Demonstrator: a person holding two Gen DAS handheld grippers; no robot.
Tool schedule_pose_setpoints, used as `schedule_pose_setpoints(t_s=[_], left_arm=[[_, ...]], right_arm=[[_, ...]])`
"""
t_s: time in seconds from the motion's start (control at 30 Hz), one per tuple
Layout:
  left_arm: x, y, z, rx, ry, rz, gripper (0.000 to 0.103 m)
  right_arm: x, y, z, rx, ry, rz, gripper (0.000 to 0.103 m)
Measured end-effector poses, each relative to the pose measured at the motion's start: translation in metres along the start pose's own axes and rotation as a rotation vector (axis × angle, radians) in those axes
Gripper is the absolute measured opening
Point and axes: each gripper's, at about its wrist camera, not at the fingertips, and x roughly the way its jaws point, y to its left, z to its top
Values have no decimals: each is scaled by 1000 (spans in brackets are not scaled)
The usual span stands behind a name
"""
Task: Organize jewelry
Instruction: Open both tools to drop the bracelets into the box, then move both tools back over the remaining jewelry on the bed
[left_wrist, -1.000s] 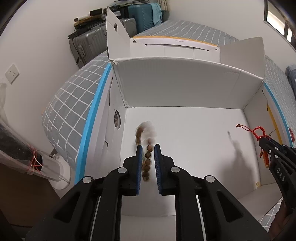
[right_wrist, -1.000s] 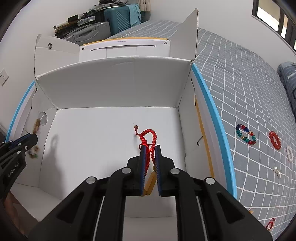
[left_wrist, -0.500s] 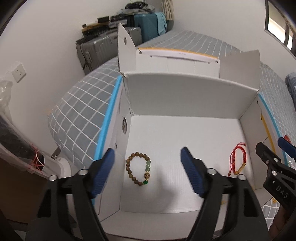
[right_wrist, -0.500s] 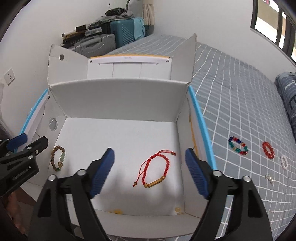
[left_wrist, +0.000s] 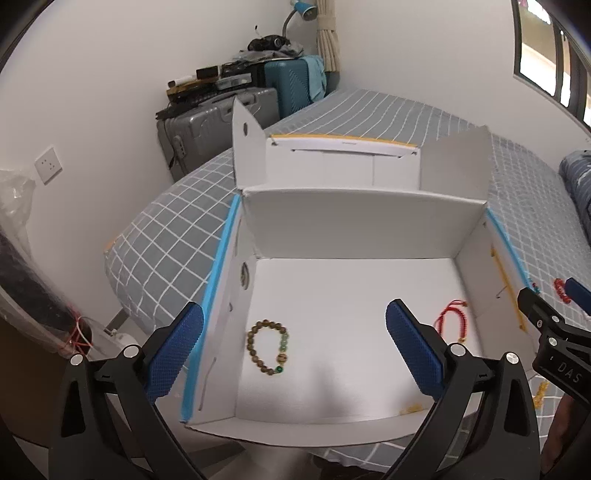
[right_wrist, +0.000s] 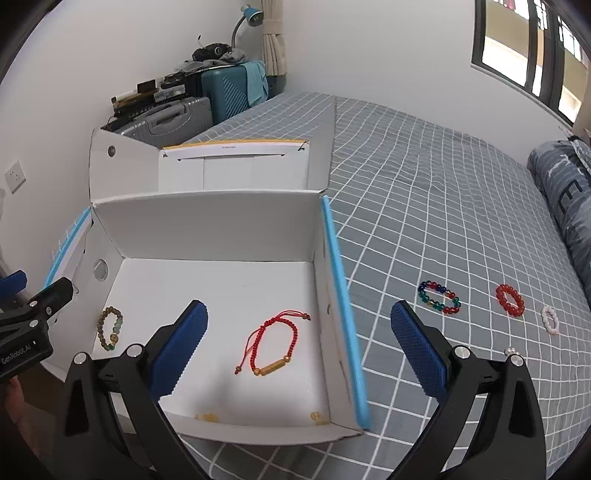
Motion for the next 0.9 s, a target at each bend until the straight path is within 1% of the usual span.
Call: schedule_pose_setpoints(t_s=[0.2,0.47,0.8,0.9], left_arm=[[-11,-21,-3,23,-8,-24,97],[-24,-60,-2,64,-13,-71,97],[-35,-113,-2,111,-19,-135,97],[-39,-135,-4,136,-20,-157,97]], right_arm=[[-12,-30,-2,35,-11,-17,95],[-25,-77,-6,69,-16,-59,95],[-38,-136,-19,111,-13,-119,95],[-41,-158,-23,128,-11,-139,95]])
